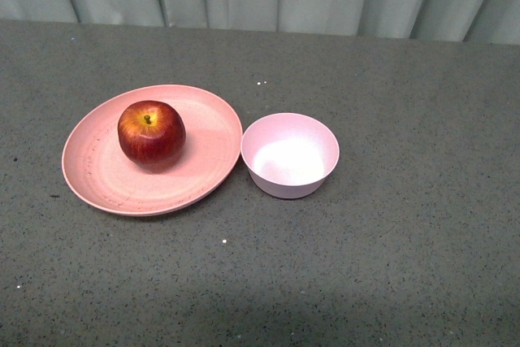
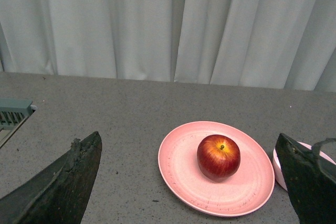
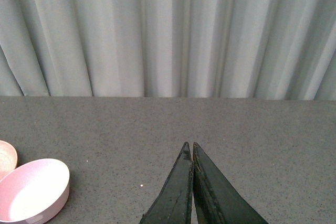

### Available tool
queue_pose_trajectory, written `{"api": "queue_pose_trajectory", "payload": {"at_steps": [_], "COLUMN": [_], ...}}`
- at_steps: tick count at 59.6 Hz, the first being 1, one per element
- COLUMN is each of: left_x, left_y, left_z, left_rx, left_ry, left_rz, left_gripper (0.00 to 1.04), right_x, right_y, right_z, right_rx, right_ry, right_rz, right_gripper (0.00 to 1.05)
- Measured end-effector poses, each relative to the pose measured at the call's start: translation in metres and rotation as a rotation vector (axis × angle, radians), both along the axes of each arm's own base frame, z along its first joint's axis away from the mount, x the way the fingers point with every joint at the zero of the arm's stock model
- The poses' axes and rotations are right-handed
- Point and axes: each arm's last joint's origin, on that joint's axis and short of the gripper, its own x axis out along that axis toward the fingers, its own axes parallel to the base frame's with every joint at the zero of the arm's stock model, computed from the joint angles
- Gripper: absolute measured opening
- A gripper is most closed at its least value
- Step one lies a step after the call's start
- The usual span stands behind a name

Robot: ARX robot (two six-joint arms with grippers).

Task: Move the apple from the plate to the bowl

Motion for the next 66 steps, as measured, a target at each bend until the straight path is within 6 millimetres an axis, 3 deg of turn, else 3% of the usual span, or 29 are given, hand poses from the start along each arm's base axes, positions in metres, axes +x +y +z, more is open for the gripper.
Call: {"api": "queue_pose_trajectory", "payload": {"at_steps": [66], "left_x": [0.000], "left_y": [0.000], "left_z": [0.000], "left_rx": [0.000], "left_ry": [0.000], "left_rz": [0.000], "left_gripper": [0.98], "right_x": [-0.032], "right_y": [0.000], "right_z": [-0.001], "right_rx": [0.000], "right_ry": [-0.003], "right_rz": [0.003], "right_gripper": [0.01]}}
